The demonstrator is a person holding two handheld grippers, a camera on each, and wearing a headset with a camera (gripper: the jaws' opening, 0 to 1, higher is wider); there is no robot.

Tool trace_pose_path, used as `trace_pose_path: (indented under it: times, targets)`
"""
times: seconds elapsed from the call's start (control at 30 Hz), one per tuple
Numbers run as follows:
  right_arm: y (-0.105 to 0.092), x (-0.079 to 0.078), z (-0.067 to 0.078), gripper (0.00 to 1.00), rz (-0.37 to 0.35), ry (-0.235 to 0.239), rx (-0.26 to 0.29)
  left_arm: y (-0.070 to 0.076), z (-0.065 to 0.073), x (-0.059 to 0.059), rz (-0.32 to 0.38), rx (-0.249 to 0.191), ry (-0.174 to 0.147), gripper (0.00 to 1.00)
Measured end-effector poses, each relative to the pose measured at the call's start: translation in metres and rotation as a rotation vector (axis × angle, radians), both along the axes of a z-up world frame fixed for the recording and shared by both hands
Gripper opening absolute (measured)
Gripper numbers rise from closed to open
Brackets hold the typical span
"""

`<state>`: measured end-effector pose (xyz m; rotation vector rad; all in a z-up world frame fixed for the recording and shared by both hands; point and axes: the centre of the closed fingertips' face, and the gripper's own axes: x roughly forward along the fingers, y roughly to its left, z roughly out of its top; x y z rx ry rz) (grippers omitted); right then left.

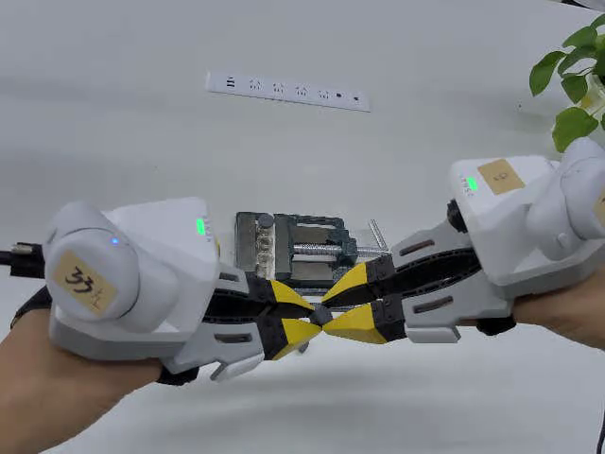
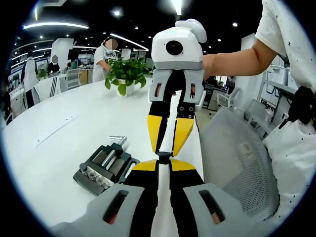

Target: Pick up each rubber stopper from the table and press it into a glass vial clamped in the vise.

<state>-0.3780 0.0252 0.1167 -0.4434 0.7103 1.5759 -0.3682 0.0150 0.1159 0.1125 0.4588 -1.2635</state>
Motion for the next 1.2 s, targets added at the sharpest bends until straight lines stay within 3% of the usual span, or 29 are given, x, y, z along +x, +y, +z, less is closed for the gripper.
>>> trace_pose_path:
  times: [0.23,0.73,1.2]
  targets:
    - [0.002,0.000,-0.004,0.06,0.004,-0.009,-0.018,0.002,-0.004,0.000,-0.004,0.020,-0.012,0.04]
    - [0.010,0.006,-0.007,0.06,0.009,-0.012,-0.059,0.013,-0.003,0.001,0.045,-0.040,-0.003,0.08]
    - [0.024,0.054,-0.003,0.06,-0.055,-0.087,-0.123,0.058,-0.016,0.022,0.199,-0.055,-0.001,0.24]
